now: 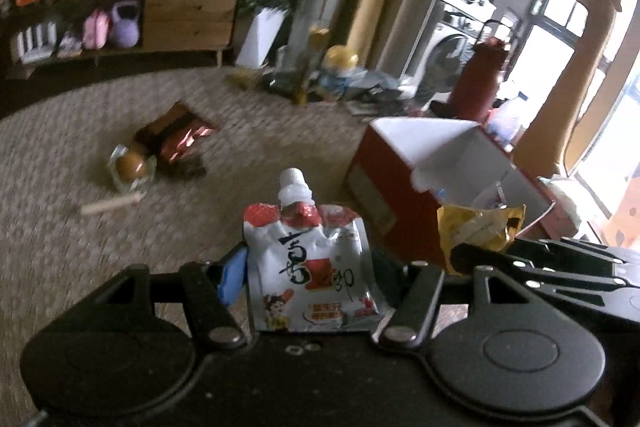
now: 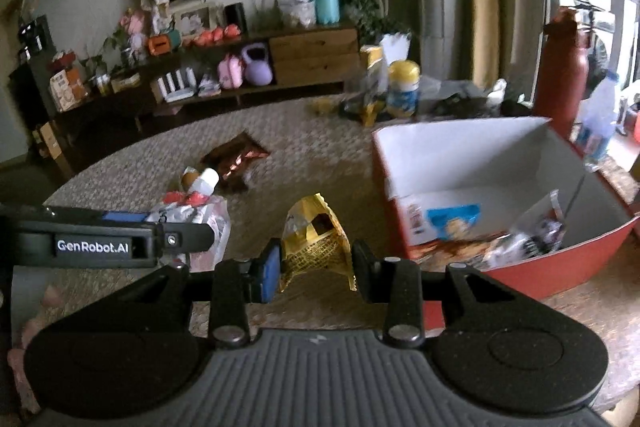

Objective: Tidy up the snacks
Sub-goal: 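Carry the white pouch and yellow bag with both grippers over the red box, then open both grippers to drop the pouch and yellow bag into the box, then move both grippers back toward the brown bag and wrapped egg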

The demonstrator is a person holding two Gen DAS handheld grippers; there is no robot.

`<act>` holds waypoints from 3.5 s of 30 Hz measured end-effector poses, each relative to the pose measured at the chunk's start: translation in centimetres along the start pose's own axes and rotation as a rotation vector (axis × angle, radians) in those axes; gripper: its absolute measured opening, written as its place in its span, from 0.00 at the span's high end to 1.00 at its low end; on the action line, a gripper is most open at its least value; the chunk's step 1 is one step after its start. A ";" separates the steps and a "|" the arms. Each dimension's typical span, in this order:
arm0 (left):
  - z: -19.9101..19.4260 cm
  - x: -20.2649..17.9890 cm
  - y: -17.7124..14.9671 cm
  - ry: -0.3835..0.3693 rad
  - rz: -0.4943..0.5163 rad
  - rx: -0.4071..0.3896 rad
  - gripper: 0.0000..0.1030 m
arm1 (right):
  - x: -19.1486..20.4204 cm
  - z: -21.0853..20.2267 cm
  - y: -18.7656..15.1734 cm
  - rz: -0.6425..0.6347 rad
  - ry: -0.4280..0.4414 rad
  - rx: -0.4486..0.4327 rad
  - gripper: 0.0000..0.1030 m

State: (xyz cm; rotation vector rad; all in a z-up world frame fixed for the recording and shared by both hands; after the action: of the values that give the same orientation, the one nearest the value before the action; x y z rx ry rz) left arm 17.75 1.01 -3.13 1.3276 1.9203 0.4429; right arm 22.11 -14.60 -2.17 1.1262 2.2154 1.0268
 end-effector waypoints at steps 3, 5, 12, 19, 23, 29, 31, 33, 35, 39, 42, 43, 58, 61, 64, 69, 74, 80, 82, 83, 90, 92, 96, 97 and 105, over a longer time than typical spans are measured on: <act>0.1 -2.1 1.0 -0.015 0.040 -0.005 0.38 | -1.7 -1.0 0.3 0.007 -0.030 -0.013 0.64; 0.3 -3.5 1.5 -0.027 0.063 -0.003 0.38 | -2.9 -1.5 0.5 0.014 -0.049 -0.019 0.64; 1.7 -8.3 3.3 -0.059 0.133 -0.001 0.38 | -7.5 -2.7 1.1 0.042 -0.122 -0.041 0.64; 3.8 -12.9 4.2 -0.102 0.192 0.001 0.38 | -12.0 -1.9 0.7 0.089 -0.178 -0.027 0.64; 5.8 -14.9 4.3 -0.102 0.232 0.009 0.38 | -15.4 -1.3 0.3 0.127 -0.224 -0.015 0.64; 9.5 -16.8 4.3 -0.080 0.260 0.035 0.38 | -20.1 0.4 -0.7 0.199 -0.273 0.015 0.64; 10.8 -17.3 4.3 -0.077 0.264 0.045 0.38 | -21.0 1.2 -1.1 0.206 -0.278 0.030 0.64; 12.1 -17.7 4.1 -0.072 0.267 0.057 0.38 | -21.6 2.5 -1.5 0.212 -0.280 0.050 0.64; 13.5 -18.1 3.9 -0.064 0.272 0.070 0.38 | -22.0 3.5 -2.0 0.213 -0.286 0.065 0.64; 15.9 -18.7 3.5 -0.046 0.292 0.092 0.38 | -23.3 5.5 -2.8 0.231 -0.296 0.096 0.64; 17.5 -18.9 3.2 -0.036 0.297 0.112 0.38 | -24.2 6.7 -3.4 0.249 -0.301 0.119 0.64; 18.1 -18.9 3.0 -0.033 0.300 0.121 0.38 | -24.4 7.0 -3.6 0.252 -0.305 0.127 0.64; 21.0 -18.2 1.8 0.004 0.302 0.185 0.36 | -23.3 7.6 -4.0 0.168 -0.318 0.138 0.62; 21.0 -17.7 1.9 0.019 0.281 0.193 0.36 | -23.2 7.3 -4.0 0.173 -0.326 0.141 0.57; 20.7 -17.2 2.0 0.023 0.267 0.192 0.35 | -23.2 7.0 -4.2 0.184 -0.317 0.136 0.56; 19.4 -16.8 2.1 0.003 0.254 0.175 0.22 | -22.4 5.7 -3.9 0.189 -0.307 0.111 0.42; 16.8 -17.5 2.5 -0.020 0.282 0.106 0.09 | -21.1 4.2 -3.5 0.193 -0.292 0.100 0.39; 13.8 -16.8 2.6 -0.027 0.274 0.065 0.08 | -19.1 1.6 -2.9 0.188 -0.271 0.071 0.31; 12.7 -16.4 2.6 -0.032 0.271 0.052 0.08 | -18.4 0.7 -2.6 0.190 -0.263 0.060 0.31; 12.1 -16.2 2.6 -0.035 0.270 0.047 0.08 | -18.0 0.3 -2.6 0.189 -0.260 0.056 0.31; 7.7 -14.8 2.5 -0.054 0.271 -0.002 0.03 | -14.8 -2.6 -2.1 0.188 -0.215 0.009 0.25; 6.4 -14.3 2.3 -0.065 0.267 -0.011 0.03 | -13.7 -3.4 -2.0 0.174 -0.204 -0.003 0.25; 4.1 -13.2 1.9 -0.080 0.258 -0.035 0.01 | -11.5 -4.7 -1.5 0.152 -0.178 -0.027 0.22; 3.5 -12.8 1.7 -0.086 0.252 -0.040 0.01 | -11.0 -4.9 -1.4 0.150 -0.171 -0.033 0.21; -0.3 -9.2 1.0 -0.086 0.226 -0.080 0.00 | -6.6 -6.1 -0.7 0.140 -0.083 -0.091 0.14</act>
State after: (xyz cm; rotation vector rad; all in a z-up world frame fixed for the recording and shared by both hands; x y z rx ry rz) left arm 19.86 -6.94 1.21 1.4925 1.6723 0.5591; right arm 21.46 -22.84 1.50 1.2738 2.0286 1.1052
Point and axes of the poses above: each gripper's, at about its wrist camera, not at the fingertips, and z roughly the way its jaws point, x to its left, y to its top, the point moved 3 cm from there along z, roughly the way its jaws point, and after that the axes turned 12 degrees about -z, right-handed, at the moved point
